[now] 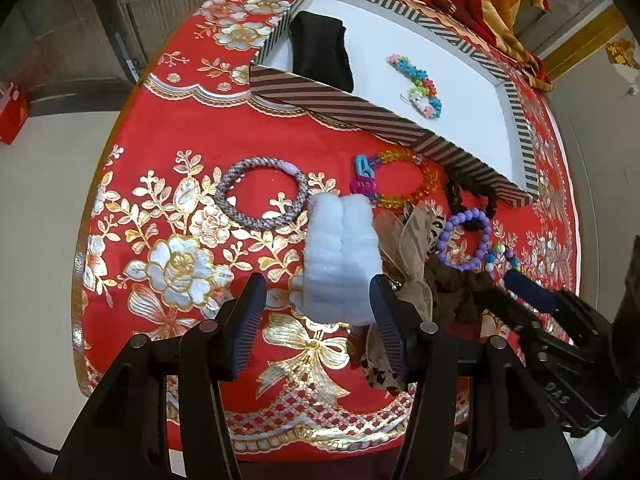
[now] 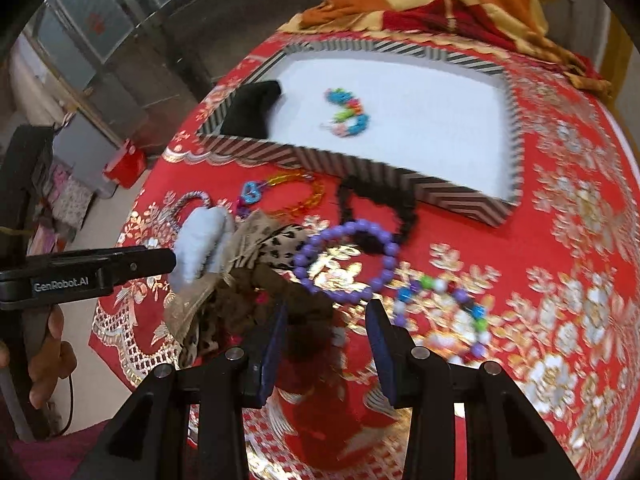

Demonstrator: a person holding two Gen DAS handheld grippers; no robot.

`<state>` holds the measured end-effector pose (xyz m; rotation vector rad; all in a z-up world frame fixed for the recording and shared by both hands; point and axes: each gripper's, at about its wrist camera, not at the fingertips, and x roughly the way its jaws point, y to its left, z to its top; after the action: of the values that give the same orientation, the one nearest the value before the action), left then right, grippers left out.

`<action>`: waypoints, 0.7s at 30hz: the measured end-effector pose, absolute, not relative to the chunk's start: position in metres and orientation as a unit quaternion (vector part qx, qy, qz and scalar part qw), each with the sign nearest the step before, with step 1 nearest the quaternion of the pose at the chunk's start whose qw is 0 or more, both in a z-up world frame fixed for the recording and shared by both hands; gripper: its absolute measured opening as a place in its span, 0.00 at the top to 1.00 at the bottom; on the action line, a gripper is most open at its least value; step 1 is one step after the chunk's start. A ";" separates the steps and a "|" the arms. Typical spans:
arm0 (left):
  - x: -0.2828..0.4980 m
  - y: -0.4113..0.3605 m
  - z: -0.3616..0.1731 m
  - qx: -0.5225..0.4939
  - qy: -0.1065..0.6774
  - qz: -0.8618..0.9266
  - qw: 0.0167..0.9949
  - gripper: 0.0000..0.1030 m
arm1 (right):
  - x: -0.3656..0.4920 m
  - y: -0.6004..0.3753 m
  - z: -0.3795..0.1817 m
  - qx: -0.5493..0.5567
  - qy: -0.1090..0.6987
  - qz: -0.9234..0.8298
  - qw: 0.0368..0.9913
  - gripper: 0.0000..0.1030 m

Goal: Organize jewelry
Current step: 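Grasp the white fluffy scrunchie with the left tool while the right tool grasps the leopard bow clip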

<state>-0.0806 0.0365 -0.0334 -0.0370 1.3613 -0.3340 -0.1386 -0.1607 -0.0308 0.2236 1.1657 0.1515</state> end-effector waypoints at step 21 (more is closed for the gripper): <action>-0.069 0.010 -0.049 0.004 0.640 -0.159 0.752 0.46 | -0.152 -0.179 0.008 0.142 0.487 0.103 0.856 0.88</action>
<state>-0.0692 0.0101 -0.0490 0.0090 1.3964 -0.3463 -0.1520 -0.1786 0.0085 0.2980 1.0242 0.2166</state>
